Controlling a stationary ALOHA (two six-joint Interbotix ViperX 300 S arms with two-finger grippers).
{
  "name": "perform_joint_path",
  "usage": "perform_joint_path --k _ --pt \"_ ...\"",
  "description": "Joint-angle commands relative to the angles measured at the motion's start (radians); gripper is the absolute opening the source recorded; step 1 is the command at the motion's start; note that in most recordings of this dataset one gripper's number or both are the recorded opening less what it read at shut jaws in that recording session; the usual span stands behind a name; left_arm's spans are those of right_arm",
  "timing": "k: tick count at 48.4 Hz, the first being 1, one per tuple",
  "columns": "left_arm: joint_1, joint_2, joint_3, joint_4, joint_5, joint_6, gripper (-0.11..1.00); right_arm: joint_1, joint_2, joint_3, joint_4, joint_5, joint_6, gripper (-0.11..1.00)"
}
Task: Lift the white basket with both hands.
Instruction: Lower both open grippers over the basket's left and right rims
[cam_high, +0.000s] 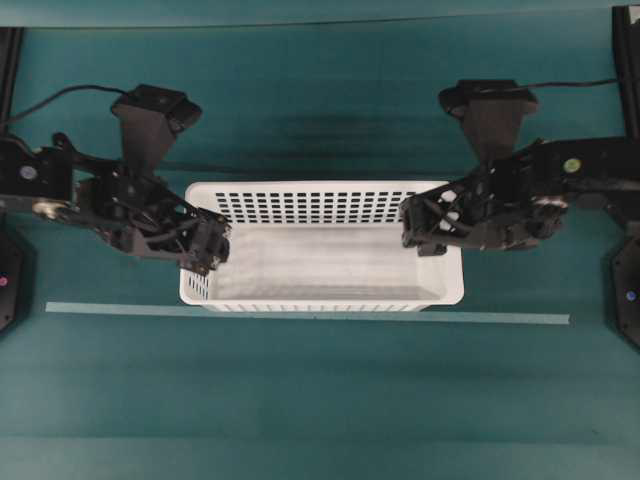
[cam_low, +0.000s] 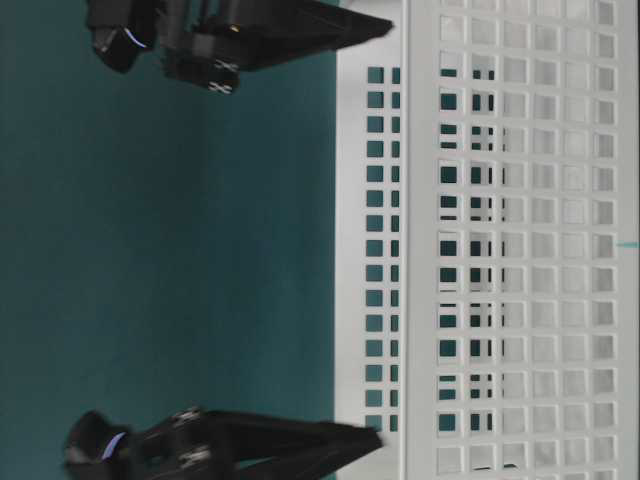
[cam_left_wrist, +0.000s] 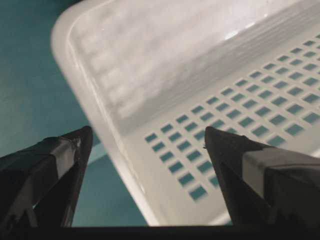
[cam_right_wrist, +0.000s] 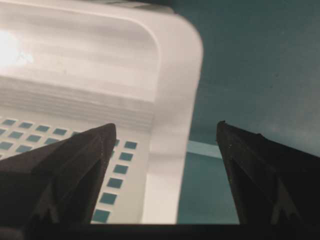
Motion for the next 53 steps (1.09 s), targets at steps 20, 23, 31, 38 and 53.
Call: perform_joint_path --k 20,23,31,38,53 --pt "0.002 0.098 0.006 0.003 -0.052 -0.005 0.95 0.029 0.094 0.041 -0.052 -0.112 0.094 0.84" --pt "0.002 0.097 0.009 0.003 -0.051 -0.006 0.95 0.028 0.094 0.038 -0.057 -0.114 0.094 0.84" --pt "0.000 0.097 0.014 0.003 -0.057 -0.006 0.87 0.028 0.094 0.041 -0.064 -0.118 0.092 0.83" --pt "0.002 0.095 0.014 0.003 -0.064 -0.005 0.57 0.029 0.094 0.041 -0.064 -0.163 0.087 0.64" --pt "0.002 0.089 0.025 0.003 -0.083 -0.003 0.16 0.034 0.087 0.055 -0.058 -0.212 0.084 0.29"
